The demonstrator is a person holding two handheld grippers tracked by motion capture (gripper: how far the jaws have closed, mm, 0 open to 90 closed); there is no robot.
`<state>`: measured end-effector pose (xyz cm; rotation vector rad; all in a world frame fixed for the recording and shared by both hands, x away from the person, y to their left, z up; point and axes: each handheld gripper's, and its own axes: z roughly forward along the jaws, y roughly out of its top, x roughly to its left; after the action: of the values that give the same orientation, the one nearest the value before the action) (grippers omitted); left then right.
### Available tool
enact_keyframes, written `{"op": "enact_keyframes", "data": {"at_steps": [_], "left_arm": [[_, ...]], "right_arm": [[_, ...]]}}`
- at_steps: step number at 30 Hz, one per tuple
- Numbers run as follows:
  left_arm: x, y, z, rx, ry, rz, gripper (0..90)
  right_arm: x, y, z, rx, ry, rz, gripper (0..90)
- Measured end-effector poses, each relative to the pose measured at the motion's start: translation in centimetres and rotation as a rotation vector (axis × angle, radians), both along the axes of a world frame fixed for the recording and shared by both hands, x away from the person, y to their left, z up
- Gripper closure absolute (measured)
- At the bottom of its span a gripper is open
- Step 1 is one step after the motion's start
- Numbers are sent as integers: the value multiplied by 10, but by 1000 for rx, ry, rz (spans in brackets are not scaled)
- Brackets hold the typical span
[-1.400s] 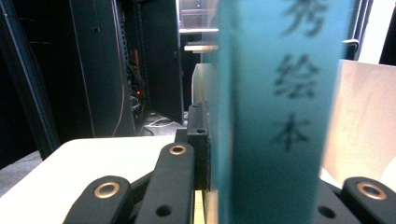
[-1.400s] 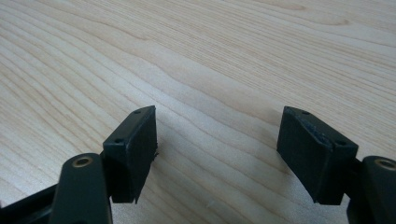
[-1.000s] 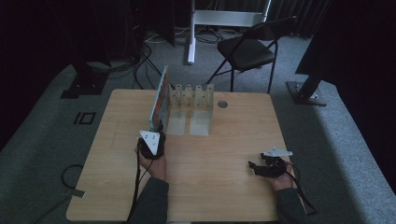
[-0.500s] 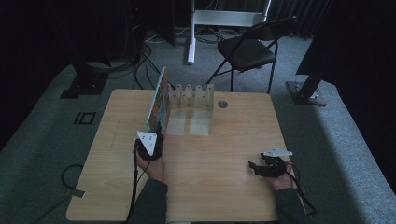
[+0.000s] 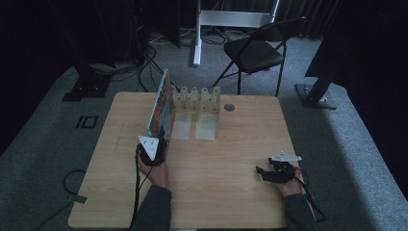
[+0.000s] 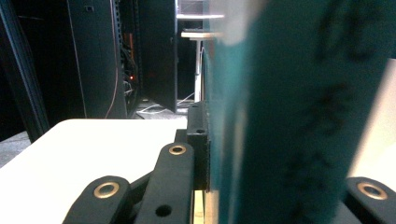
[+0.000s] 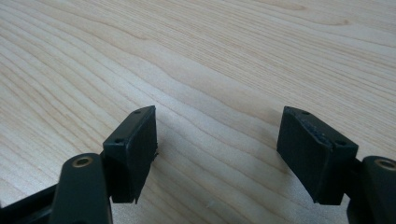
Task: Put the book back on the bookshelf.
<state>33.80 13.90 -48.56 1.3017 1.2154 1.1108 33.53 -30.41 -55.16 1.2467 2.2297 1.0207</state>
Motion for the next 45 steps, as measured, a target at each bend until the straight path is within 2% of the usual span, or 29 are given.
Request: {"op": "enact_keyframes", "data": {"at_steps": [15, 23, 35, 45], "left_arm": [[0, 3, -1, 3, 1, -3, 789], [1, 3, -6, 24, 29, 7, 764], [-4, 1, -7, 56, 21, -4, 635], [-9, 7, -7, 42, 73, -46, 568]], "right_arm": [[0, 0, 0, -1, -1, 0, 282], [0, 0, 0, -1, -1, 0, 283], [0, 0, 0, -1, 0, 0, 282], [0, 0, 0, -1, -1, 0, 282]]}}
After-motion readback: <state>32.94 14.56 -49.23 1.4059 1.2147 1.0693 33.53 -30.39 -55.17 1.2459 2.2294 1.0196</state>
